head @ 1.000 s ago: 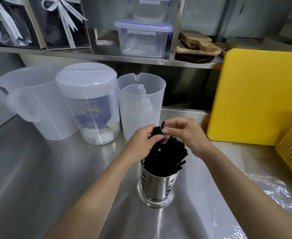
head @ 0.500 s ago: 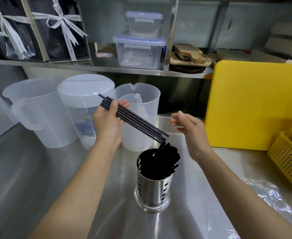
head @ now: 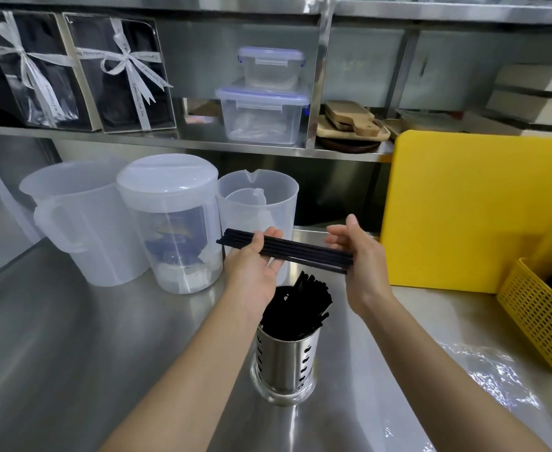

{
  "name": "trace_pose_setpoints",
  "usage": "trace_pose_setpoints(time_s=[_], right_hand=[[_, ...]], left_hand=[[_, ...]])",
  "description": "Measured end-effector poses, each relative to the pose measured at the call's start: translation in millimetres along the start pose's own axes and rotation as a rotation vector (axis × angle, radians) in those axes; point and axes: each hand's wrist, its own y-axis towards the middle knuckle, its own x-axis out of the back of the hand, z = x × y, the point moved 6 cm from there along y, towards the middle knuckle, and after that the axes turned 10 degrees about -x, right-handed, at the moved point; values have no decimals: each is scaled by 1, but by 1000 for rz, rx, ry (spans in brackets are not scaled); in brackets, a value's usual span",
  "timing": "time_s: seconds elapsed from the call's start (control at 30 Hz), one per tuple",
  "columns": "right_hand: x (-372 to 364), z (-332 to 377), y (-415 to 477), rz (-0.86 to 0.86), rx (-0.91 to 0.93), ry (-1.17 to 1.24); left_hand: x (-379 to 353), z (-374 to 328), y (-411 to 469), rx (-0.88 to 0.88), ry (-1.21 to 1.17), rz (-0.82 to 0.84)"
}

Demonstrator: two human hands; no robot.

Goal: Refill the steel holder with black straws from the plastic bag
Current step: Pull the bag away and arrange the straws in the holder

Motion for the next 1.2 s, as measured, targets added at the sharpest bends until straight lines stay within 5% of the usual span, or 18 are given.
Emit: trace_pose_setpoints(time_s=[0.23,0.33,0.5,0.6,0.73,1.03,1.2], right_hand=[[-4,5,-15,484,145,-124],[-17,15,-28,389,327,-298],[-8,27,-27,95,388,-190],[-1,38,-28,43,404,-169],[2,50,-25,104,372,-288],[-40,-11,-17,307,165,-1059],[-21,1,-2,192,188,-776]], left_hand=[[-13,-2,-7,139,-207,-56],[-17,12,-17,177,-173,-11],[-10,25,-28,227,-137,20],[5,10,-19,100,-23,-83],[33,-25,-4,-151,320,-148],[27,-27,-4,-362,859,227],[26,-21,5,-385,1005,365]])
